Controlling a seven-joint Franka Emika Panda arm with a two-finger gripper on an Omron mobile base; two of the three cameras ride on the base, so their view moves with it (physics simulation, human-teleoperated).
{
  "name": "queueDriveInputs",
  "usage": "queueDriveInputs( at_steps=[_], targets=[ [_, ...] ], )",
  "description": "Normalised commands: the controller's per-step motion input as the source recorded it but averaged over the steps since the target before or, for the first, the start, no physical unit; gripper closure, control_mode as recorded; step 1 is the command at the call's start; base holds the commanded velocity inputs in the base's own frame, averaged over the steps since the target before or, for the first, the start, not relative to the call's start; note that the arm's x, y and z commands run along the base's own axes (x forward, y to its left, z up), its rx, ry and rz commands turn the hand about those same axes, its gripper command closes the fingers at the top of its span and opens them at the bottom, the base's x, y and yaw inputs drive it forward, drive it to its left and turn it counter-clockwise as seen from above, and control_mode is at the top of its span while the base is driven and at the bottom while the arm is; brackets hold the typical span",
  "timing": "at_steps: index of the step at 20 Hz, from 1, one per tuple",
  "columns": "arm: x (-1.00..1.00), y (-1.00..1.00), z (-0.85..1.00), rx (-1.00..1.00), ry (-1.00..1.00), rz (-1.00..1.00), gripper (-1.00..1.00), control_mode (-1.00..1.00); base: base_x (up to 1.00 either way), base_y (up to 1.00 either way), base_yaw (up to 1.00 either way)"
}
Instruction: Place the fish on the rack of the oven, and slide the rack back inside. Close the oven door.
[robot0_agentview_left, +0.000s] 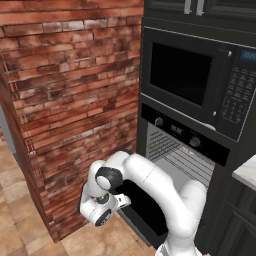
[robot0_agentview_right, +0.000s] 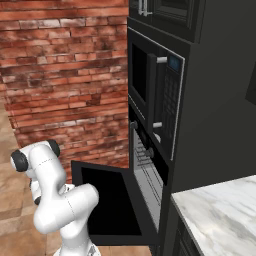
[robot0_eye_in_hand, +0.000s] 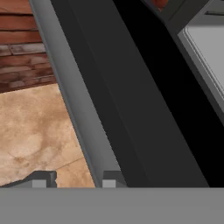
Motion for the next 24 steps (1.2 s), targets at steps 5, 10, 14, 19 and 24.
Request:
queueDriveInputs(
  at_steps=[5,10,14,19,24],
  targets=[
    [0.11,0.59,0.01,-1.00,-0.64,-0.41,-1.00,-1.00,0.00,0.00,0.00],
    [0.13,0.57,0.03,-1.00,-0.67,-0.40,-1.00,-1.00,0.00,0.00,0.00],
    [0.14,0.56,0.00,-1.00,-0.72,-0.42,-1.00,-1.00,0.00,0.00,0.00],
    [0.12,0.58,0.00,-1.00,-0.78,-0.41,-1.00,-1.00,0.00,0.00,0.00],
    [0.01,0.61,0.00,-1.00,-0.82,-0.37,-1.00,-1.00,0.00,0.00,0.00]
  ],
)
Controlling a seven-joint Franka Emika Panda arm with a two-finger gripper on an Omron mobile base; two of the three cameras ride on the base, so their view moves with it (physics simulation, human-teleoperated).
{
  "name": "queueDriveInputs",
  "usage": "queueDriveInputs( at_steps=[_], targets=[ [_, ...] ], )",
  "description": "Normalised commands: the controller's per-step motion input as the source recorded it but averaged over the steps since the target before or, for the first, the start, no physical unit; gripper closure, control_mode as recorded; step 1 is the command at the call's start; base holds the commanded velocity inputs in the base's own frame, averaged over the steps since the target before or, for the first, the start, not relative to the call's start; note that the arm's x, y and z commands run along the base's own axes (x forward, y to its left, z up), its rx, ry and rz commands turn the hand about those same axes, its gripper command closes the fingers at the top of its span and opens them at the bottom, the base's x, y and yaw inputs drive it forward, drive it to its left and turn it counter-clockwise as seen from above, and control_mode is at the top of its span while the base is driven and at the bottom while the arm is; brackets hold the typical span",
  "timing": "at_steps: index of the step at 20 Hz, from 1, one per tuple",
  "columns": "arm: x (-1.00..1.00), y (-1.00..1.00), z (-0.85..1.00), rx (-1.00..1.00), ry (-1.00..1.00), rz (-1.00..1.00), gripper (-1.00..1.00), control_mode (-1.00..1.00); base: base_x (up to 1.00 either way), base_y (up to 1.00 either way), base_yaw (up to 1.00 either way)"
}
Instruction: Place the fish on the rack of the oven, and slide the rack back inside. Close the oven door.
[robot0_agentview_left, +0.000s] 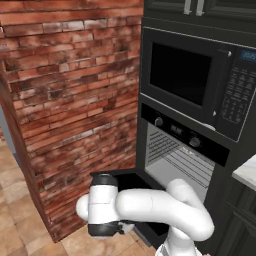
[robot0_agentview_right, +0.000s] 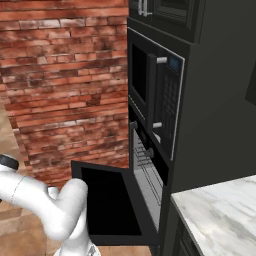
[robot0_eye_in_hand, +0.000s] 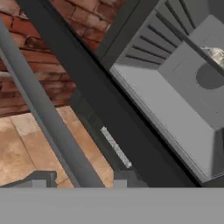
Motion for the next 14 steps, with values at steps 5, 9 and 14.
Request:
queueDriveInputs(
  at_steps=[5,9,14],
  targets=[
    [0.00,0.63,0.00,-1.00,-0.84,-0.36,-1.00,-1.00,0.00,0.00,0.00],
    [0.00,0.67,0.00,-1.00,-0.86,-0.34,-1.00,-1.00,0.00,0.00,0.00],
    [0.00,0.74,0.00,-1.00,-0.88,-0.29,-1.00,-1.00,0.00,0.00,0.00]
  ],
)
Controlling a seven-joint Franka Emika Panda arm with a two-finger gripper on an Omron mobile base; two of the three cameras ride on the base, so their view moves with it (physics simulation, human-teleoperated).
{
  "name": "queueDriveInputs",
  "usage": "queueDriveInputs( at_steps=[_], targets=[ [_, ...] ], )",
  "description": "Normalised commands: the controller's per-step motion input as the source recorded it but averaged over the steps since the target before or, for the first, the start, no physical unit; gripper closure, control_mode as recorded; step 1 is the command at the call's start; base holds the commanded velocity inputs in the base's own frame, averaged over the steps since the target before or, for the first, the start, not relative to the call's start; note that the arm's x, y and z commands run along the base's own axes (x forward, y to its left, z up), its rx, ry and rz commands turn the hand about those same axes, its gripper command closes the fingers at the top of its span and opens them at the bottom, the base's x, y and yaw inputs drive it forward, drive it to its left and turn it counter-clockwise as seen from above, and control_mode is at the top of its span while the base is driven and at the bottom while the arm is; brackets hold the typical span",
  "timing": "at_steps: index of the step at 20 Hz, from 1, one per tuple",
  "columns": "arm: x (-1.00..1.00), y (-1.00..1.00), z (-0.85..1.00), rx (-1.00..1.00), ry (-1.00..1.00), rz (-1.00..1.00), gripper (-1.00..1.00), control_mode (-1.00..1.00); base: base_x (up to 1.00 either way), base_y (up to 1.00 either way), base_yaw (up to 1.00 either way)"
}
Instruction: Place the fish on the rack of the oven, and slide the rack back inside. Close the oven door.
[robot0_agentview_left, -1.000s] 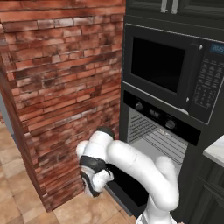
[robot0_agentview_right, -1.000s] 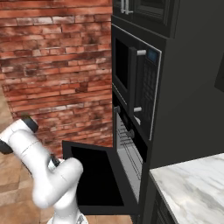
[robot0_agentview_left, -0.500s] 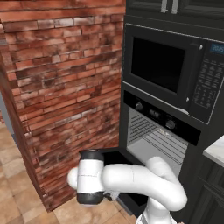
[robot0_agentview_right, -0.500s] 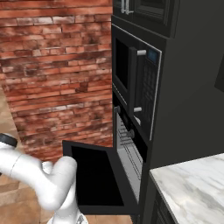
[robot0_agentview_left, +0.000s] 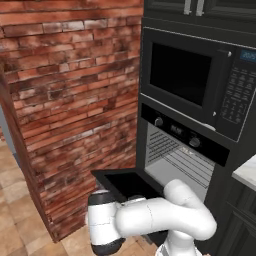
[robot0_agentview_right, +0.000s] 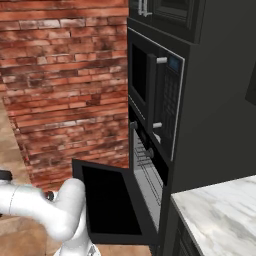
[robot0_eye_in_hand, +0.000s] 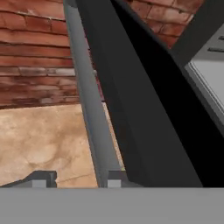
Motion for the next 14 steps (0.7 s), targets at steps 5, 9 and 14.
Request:
queueDriveInputs(
  at_steps=[5,9,14],
  targets=[
    [0.00,0.77,-0.01,-1.00,-0.91,-0.28,-1.00,-1.00,0.00,0.00,0.00],
    [0.00,0.76,-0.09,-1.00,-0.94,-0.29,-1.00,-1.00,0.00,0.00,0.00],
    [0.05,0.71,-0.08,-1.00,-0.91,-0.32,-1.00,-1.00,0.00,0.00,0.00]
  ],
)
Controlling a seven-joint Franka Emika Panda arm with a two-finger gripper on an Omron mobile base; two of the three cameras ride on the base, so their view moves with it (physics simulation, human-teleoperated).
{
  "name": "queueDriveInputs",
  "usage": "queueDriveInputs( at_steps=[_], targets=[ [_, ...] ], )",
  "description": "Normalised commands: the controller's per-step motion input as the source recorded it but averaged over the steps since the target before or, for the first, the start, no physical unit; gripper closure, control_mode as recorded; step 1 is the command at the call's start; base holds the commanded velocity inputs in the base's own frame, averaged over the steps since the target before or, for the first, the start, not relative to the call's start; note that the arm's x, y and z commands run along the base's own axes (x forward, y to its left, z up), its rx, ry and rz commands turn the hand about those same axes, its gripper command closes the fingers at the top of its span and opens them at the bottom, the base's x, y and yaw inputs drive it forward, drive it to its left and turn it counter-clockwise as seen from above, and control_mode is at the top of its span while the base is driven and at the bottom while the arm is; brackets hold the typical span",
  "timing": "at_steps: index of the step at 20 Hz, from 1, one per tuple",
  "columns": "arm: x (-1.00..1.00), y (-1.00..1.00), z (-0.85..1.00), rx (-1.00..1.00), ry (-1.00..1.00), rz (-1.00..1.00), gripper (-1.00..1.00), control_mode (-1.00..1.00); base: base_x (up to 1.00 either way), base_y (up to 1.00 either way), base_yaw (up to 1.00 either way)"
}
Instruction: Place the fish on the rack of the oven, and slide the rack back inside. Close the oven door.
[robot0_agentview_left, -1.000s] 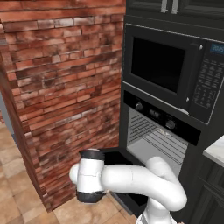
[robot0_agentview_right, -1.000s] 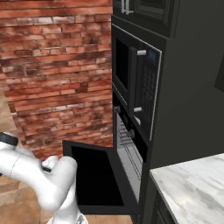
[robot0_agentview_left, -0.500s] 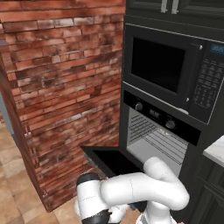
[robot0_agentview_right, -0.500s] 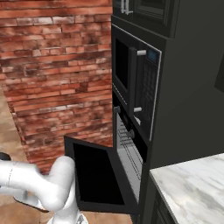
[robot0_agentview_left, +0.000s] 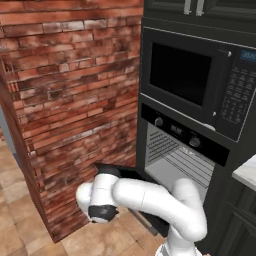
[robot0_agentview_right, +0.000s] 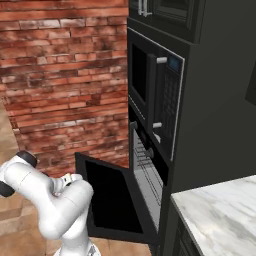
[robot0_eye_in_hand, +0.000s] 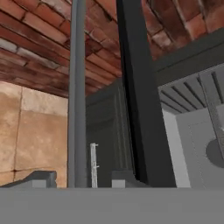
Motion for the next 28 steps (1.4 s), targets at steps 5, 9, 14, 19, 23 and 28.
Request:
queueDriveInputs(
  at_steps=[5,9,14,19,23,28],
  targets=[
    [0.11,0.69,-0.10,-1.00,-0.90,-0.33,-1.00,-1.00,0.00,0.00,0.00],
    [0.15,0.67,-0.16,-1.00,-0.89,-0.35,-1.00,-1.00,0.00,0.00,0.00],
    [0.15,0.62,-0.19,-1.00,-0.88,-0.38,-1.00,-1.00,0.00,0.00,0.00],
    [0.12,0.57,-0.20,-1.00,-0.88,-0.39,-1.00,-1.00,0.00,0.00,0.00],
    [0.04,0.50,-0.22,-1.00,-0.88,-0.40,-1.00,-1.00,0.00,0.00,0.00],
    [0.01,0.47,-0.24,-1.00,-0.89,-0.40,-1.00,-1.00,0.00,0.00,0.00]
  ],
)
